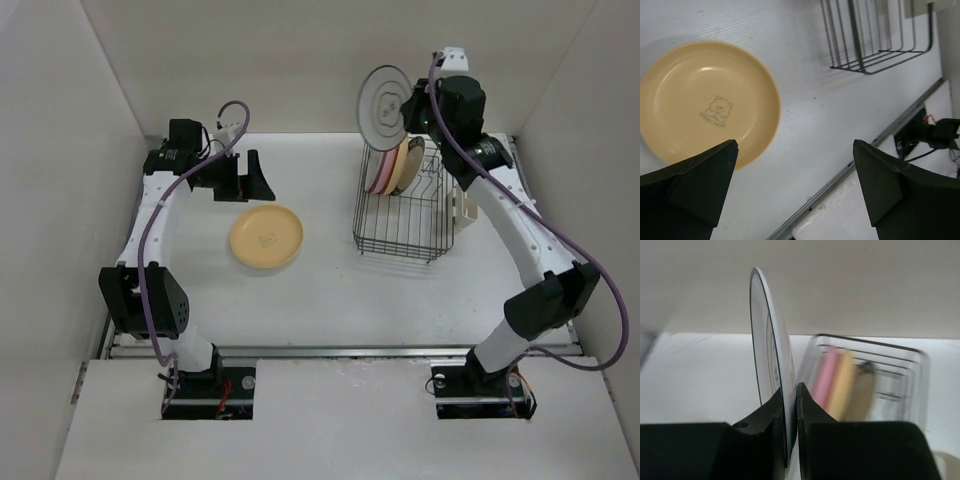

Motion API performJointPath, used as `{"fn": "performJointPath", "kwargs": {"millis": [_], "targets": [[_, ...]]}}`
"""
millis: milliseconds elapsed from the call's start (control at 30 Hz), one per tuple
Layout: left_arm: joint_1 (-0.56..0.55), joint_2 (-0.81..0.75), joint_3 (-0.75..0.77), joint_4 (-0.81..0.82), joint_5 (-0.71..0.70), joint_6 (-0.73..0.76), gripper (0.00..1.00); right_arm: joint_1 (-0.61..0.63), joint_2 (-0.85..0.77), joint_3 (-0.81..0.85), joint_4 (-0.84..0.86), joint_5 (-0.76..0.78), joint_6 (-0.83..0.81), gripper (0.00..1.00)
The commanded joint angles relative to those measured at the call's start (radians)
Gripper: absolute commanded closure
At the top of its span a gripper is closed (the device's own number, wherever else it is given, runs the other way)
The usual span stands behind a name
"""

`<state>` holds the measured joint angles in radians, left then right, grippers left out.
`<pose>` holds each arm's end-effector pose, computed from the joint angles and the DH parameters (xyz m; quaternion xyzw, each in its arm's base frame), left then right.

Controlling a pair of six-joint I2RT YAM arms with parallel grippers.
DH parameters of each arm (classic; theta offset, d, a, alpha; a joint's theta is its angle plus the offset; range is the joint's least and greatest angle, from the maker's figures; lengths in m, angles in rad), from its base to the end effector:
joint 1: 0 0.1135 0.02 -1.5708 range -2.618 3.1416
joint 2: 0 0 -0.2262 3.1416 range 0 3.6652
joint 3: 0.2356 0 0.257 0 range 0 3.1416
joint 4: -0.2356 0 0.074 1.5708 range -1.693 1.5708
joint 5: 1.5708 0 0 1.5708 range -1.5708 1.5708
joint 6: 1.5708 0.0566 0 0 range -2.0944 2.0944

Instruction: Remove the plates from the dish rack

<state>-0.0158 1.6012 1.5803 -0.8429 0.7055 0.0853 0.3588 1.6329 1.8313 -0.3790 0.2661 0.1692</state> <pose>0.3534 -0.0423 0.3053 0.1639 0.8732 -0.3126 0.3359 0.3739 0.1243 0.4242 0.0125 0.7658 0.0673 0.6394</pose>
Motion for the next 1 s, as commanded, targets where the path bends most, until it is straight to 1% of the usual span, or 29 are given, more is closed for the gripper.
{"fn": "performJointPath", "kwargs": {"millis": [0,33,100,133,233,267,367,467,533,600,667,767,800,833,900,933,967], "targets": [[0.002,0.023,0.04,0.065,0.25,-0.062,0.0,0.034,0.016,-0.088,0.251,-0.473,0.125,1.0],[0.002,0.023,0.04,0.065,0.235,-0.076,0.0,0.052,0.028,-0.125,0.308,-0.567,0.137,1.0],[0.002,0.036,0.04,0.094,0.197,-0.088,0.0,0.068,0.071,-0.161,0.379,-0.677,0.185,1.0],[0.002,0.045,0.029,0.094,0.171,-0.104,0.0,0.081,0.09,-0.191,0.456,-0.783,0.205,1.0],[0.002,0.045,0.02,0.105,0.094,-0.102,0.0,0.092,0.163,-0.217,0.563,-0.922,0.302,1.0],[0.002,0.045,0.009,0.116,0.082,-0.102,0.01,0.104,0.201,-0.218,0.612,-0.996,0.321,1.0],[0.002,0.023,-0.011,0.139,0.058,-0.102,0.05,0.126,0.246,-0.218,0.698,-1.083,0.384,1.0],[0.002,0.023,-0.011,0.139,-0.007,-0.092,0.12,0.135,0.268,-0.227,0.794,-1.105,0.44,1.0],[0.002,0.023,-0.022,0.128,-0.037,-0.079,0.13,0.135,0.277,-0.247,0.848,-1.14,0.493,1.0],[0.002,0.023,-0.031,0.128,-0.046,-0.068,0.15,0.144,0.303,-0.247,0.915,-1.191,0.529,1.0],[0.002,0.023,-0.031,0.128,-0.046,-0.068,0.19,0.144,0.33,-0.247,0.94,-1.217,0.561,1.0],[0.002,0.023,-0.02,0.117,-0.022,-0.068,0.31,0.166,0.366,-0.224,0.954,-1.257,0.572,1.0],[0.002,0.023,-0.02,0.117,0.006,-0.068,0.37,0.175,0.375,-0.215,0.954,-1.266,0.572,1.0],[0.002,0.023,-0.011,0.105,0.017,-0.068,0.56,0.175,0.375,-0.201,0.944,-1.278,0.572,1.0],[0.002,0.023,-0.002,0.093,0.017,-0.068,0.85,0.186,0.387,-0.201,0.934,-1.279,0.572,1.0],[0.002,0.023,-0.002,0.078,0.017,-0.068,0.97,0.186,0.396,-0.19,0.934,-1.279,0.572,1.0],[0.002,0.023,0.007,0.077,0.003,-0.068,1.0,0.186,0.397,-0.19,0.924,-1.279,0.572,1.0]]}}
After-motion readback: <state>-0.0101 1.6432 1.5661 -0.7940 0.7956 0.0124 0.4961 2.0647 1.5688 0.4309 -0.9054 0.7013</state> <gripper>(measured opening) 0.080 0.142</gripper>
